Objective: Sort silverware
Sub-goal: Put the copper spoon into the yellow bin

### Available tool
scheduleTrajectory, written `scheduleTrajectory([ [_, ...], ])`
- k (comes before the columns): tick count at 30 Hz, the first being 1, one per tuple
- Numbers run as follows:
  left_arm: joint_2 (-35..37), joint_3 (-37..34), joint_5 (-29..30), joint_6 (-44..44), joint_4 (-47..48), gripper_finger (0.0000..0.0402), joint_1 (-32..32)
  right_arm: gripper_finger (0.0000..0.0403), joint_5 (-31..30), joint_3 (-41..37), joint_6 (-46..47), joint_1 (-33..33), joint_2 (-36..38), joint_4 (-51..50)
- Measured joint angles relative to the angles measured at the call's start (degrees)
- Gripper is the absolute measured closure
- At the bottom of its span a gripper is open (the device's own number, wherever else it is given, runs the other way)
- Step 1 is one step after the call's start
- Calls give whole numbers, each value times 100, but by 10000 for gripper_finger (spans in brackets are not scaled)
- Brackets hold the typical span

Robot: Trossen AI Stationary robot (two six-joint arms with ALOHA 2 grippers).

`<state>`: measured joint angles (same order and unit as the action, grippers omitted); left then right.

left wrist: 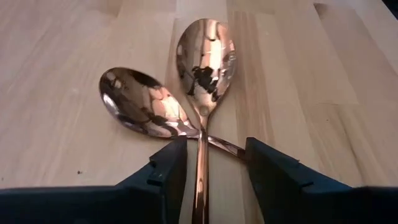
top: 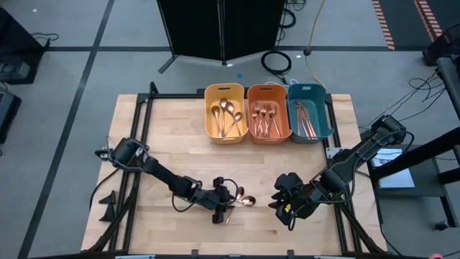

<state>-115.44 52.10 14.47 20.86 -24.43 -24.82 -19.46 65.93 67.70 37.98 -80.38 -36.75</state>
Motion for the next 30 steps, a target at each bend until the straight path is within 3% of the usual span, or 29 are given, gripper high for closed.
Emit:
scheduleTrajectory([
  [12, -37, 2, -26, -177, 41, 392, 9, 255, -17, 0, -42, 0, -1, 2],
  [30, 357, -30, -325, -166, -222, 401, 51, 255, -4, 0, -87, -2, -2, 4],
])
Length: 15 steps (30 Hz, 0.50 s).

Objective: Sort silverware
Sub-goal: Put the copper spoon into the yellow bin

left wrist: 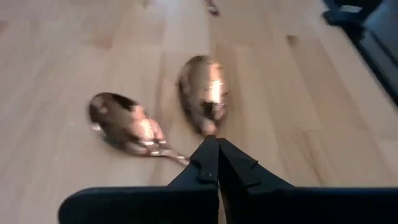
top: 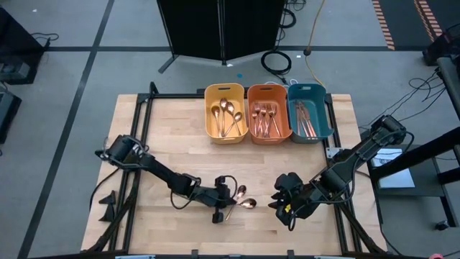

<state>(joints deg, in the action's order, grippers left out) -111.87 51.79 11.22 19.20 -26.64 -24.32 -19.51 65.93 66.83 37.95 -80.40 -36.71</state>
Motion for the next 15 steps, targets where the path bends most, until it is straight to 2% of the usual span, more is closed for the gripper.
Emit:
scheduleTrajectory([
  [8, 8, 6, -395, 599, 706, 401, -57, 255, 11, -2, 0, 2, 0, 1],
  [15, 15, 8, -395, 599, 450, 401, -57, 255, 11, -2, -22, -9, 0, 0],
])
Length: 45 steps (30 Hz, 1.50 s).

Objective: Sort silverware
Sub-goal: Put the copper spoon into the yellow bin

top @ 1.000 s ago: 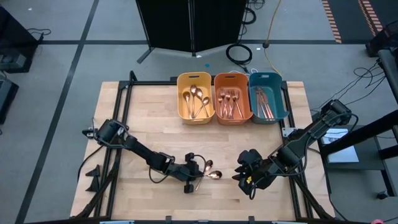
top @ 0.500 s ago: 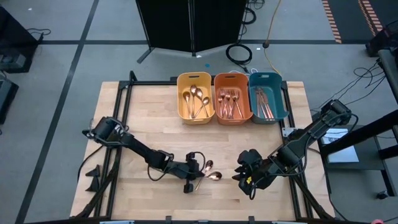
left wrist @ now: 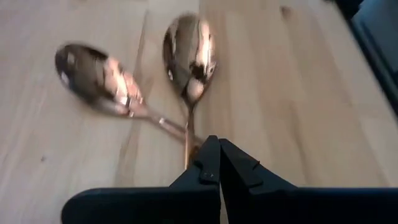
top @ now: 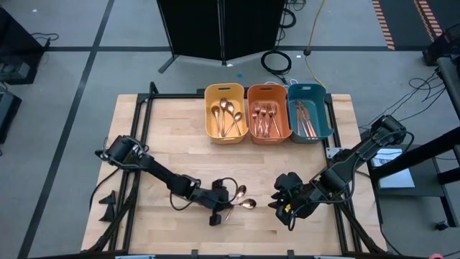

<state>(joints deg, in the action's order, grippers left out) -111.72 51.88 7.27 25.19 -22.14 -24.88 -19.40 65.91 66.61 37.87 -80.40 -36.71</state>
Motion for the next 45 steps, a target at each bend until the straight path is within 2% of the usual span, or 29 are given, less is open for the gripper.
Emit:
scheduleTrajectory([
  [5, 0, 0, -191, 91, -385, 401, 0, 255, -1, 0, -23, 0, 0, 0],
  [13, 4, 9, -426, 1433, -1463, 401, 79, 255, -14, 0, -20, -4, 0, 0],
  [18, 7, 9, -451, 2087, -1613, 402, 117, 255, -54, -2, -22, -42, 0, 0],
  [20, 26, 9, -639, 2032, -1600, 402, 157, 255, -58, -5, -60, -41, 0, 0],
  [24, 493, 20, -985, 1689, -1360, 402, 264, 255, -55, -9, -127, -41, 0, -11],
  [27, 988, 16, -992, 1139, -556, 402, 348, 255, -55, -9, -160, -81, 0, -64],
  [31, 1589, 14, -463, 593, 69, 402, 399, 255, -55, -9, -173, -111, 0, -210],
  [35, 1701, 9, 194, 438, 424, 402, 398, 255, -55, -9, -174, -118, 0, -217],
  [45, 1484, 11, 173, 444, 463, 401, 415, 255, -55, -9, -172, -118, 0, -254],
])
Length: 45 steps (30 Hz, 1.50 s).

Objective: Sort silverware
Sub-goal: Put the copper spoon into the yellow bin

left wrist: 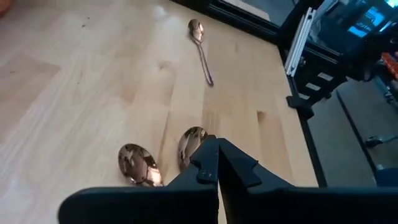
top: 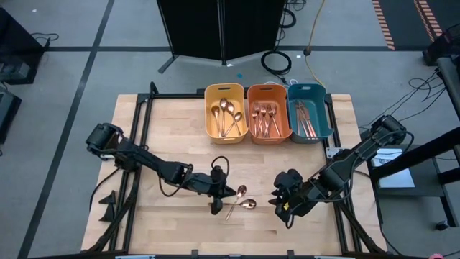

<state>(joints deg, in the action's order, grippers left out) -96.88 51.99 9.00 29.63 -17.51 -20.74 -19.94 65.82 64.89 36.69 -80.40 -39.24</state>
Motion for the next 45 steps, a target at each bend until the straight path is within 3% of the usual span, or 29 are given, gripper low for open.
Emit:
scheduleTrajectory([
  [4, 0, 0, -20, 2, 81, 389, 0, 255, -117, 0, 27, 2, 0, 2],
  [12, -417, 4, -66, -7, 188, 291, -21, 255, -133, 0, -274, -108, 0, 0],
  [15, -698, 4, -145, -288, 154, 274, -118, 255, -131, 0, -417, -162, 0, 0],
  [26, -896, 2, 66, -1422, -99, 274, -234, 255, -74, 2, -576, -238, 0, -2],
  [45, -1514, 0, 8, -1356, -217, 275, -279, 255, -79, 11, -622, -256, 0, -80],
])
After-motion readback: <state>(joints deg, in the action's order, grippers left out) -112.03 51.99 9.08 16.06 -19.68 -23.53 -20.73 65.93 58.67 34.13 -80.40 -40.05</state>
